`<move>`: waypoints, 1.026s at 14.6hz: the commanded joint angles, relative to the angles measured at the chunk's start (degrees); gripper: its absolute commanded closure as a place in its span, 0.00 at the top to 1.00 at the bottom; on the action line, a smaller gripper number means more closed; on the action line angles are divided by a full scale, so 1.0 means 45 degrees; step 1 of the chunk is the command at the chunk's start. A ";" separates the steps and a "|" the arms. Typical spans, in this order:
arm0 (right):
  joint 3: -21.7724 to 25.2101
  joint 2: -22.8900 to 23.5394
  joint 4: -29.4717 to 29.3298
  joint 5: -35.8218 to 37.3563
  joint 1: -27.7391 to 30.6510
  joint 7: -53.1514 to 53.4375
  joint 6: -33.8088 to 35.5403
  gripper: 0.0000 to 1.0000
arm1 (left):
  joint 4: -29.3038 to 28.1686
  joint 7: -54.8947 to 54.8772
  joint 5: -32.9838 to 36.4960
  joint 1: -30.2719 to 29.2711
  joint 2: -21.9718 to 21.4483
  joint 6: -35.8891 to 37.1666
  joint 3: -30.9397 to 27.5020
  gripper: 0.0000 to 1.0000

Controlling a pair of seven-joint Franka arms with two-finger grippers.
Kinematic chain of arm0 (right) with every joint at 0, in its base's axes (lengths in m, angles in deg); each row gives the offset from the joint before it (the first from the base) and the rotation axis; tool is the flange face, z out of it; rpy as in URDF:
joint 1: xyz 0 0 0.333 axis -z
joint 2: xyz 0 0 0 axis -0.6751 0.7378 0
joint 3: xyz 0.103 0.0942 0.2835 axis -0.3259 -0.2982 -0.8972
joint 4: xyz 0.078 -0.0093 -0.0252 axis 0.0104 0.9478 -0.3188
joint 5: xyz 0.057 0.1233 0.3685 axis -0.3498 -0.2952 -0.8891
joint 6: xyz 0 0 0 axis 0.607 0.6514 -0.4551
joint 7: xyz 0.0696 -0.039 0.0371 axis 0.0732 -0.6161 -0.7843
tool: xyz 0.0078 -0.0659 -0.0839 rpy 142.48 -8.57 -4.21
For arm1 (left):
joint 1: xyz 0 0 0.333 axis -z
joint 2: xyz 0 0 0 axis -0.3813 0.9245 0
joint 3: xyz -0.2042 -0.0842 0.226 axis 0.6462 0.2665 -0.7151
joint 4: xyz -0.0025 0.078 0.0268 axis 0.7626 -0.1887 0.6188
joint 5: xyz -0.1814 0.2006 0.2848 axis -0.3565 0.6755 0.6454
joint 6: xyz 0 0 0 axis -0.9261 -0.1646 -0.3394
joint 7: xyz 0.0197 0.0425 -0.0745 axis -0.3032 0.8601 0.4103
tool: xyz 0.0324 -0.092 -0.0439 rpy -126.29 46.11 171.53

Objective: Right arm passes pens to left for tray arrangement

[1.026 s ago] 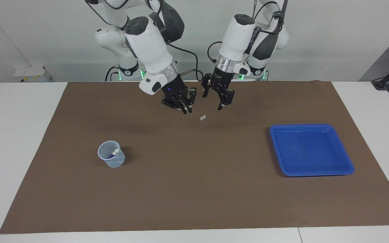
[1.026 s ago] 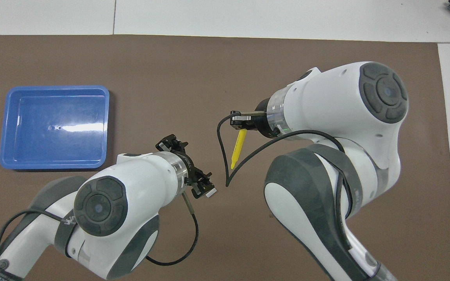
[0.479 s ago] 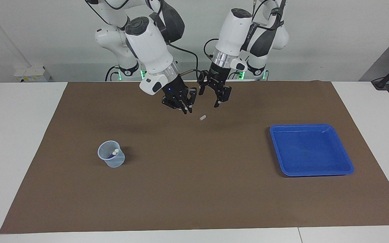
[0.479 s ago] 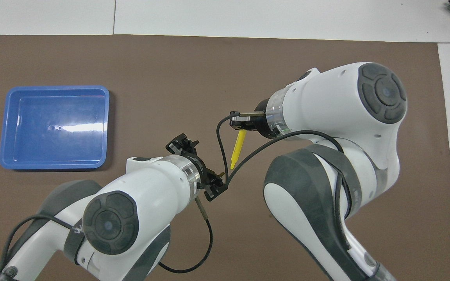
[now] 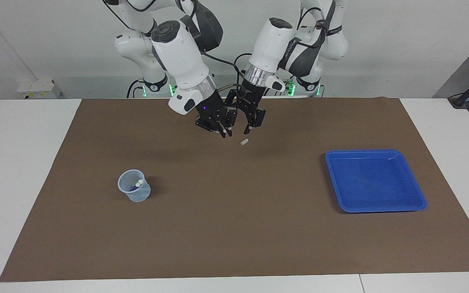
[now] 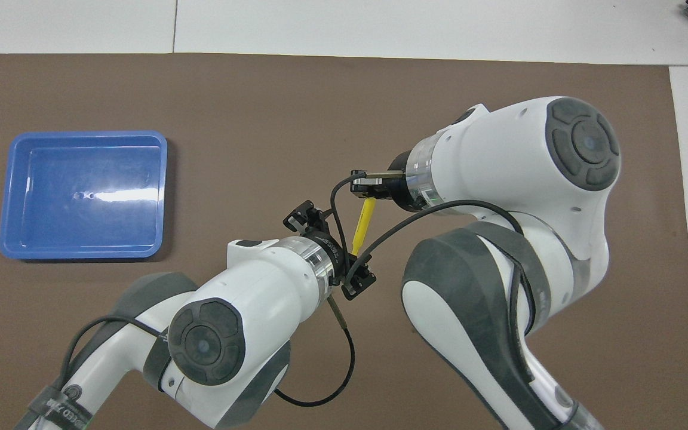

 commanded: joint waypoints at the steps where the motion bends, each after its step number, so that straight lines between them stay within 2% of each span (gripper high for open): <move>1: -0.0018 -0.0067 0.0229 -0.0211 -0.0023 0.0242 -0.0336 0.00 | 0.0667 0.5034 0.0930 0.0369 0.0464 -0.0136 -0.0041 0.87; 3: -0.0018 -0.0067 0.0229 -0.0211 -0.0023 0.0222 -0.0336 0.00 | 0.0825 0.5056 0.0969 0.0349 0.0563 -0.0098 -0.0042 0.78; 5: -0.0018 -0.0067 0.0229 -0.0211 -0.0023 0.0242 -0.0336 0.00 | 0.0786 0.5056 0.1046 0.0349 0.0544 -0.0097 -0.0041 0.63; 8: -0.0018 -0.0067 0.0229 -0.0211 -0.0023 0.0222 -0.0336 0.00 | 0.0708 0.5056 0.1340 0.0388 0.0544 -0.0039 -0.0041 0.53; 10: -0.0018 -0.0067 0.0229 -0.0211 -0.0023 0.0222 -0.0336 0.00 | 0.0708 0.5056 0.1340 0.0388 0.0544 0.0000 -0.0041 0.38; 15: -0.0018 -0.0067 0.0229 -0.0211 -0.0023 0.0222 -0.0336 0.00 | 0.0825 0.5036 0.1418 0.0388 0.0544 0.0350 -0.0041 0.32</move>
